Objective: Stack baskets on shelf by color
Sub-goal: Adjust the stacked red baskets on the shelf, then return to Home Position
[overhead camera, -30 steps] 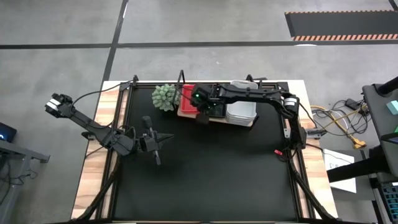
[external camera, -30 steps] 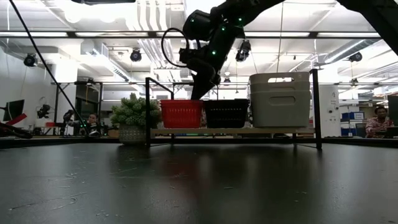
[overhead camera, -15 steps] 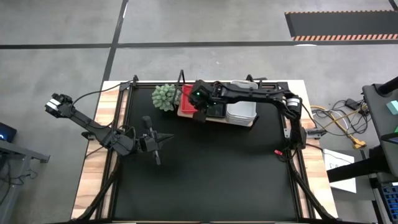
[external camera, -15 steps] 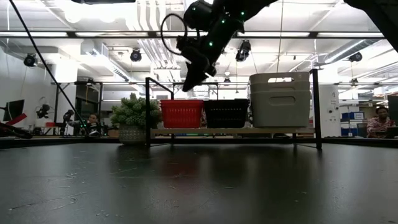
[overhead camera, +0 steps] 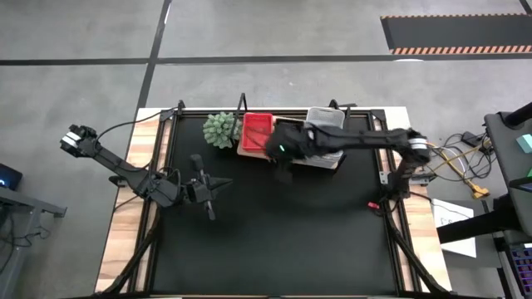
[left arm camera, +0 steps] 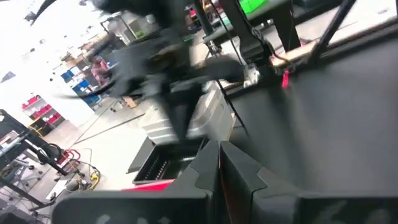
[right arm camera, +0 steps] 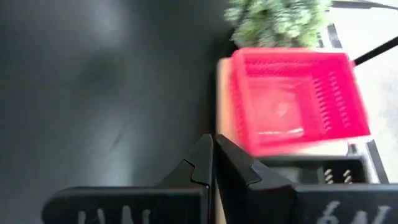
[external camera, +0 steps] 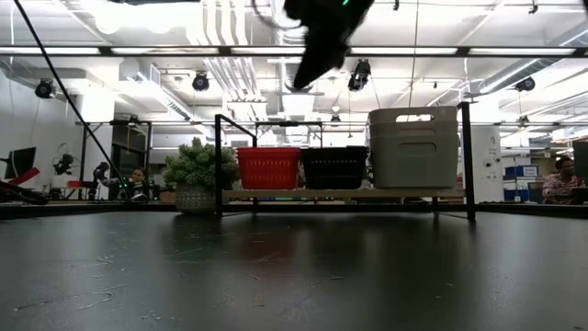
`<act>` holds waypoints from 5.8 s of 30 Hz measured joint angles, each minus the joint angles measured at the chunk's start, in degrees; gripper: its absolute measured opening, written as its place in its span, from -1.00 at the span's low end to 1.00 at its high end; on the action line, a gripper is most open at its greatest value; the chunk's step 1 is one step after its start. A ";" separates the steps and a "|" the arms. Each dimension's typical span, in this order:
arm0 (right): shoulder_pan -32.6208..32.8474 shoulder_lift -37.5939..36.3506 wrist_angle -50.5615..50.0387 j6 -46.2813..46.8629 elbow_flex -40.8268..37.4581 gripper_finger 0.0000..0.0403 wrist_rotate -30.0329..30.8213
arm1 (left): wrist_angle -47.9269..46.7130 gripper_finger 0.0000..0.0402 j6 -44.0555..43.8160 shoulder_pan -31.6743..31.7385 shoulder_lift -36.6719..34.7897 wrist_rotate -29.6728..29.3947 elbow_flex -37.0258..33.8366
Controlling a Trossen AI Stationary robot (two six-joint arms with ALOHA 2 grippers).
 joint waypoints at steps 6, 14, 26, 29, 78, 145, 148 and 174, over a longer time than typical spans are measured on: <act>10.94 -11.17 1.01 9.16 -14.54 -0.96 6.71 | 3.02 -1.00 -2.62 2.60 4.04 1.01 3.43; 23.06 -24.12 12.87 11.79 -32.83 -0.96 13.59 | -5.26 -1.00 -5.03 18.09 17.98 18.13 14.91; 27.15 -36.76 33.10 9.61 -50.92 -0.96 13.45 | -38.35 -1.00 -1.56 45.80 38.85 43.67 38.72; 27.15 -37.85 33.06 10.54 -52.72 -0.96 13.46 | -37.97 -1.00 -1.52 48.11 42.94 44.59 40.00; 27.17 -36.99 32.67 12.32 -54.83 -0.96 13.41 | -38.96 -1.00 -0.03 48.70 44.53 47.23 39.95; 19.99 -95.33 54.83 -24.36 -93.42 -0.96 12.03 | 2.55 -1.00 -7.94 11.98 -43.73 29.73 -35.77; 19.95 -96.62 50.64 -26.79 -94.28 -0.96 17.19 | -4.73 -1.00 -7.98 11.98 -44.98 29.81 -35.90; 19.95 -94.28 48.87 -26.07 -94.28 -0.96 17.91 | -3.03 -1.00 -7.72 11.96 -39.15 29.92 -35.94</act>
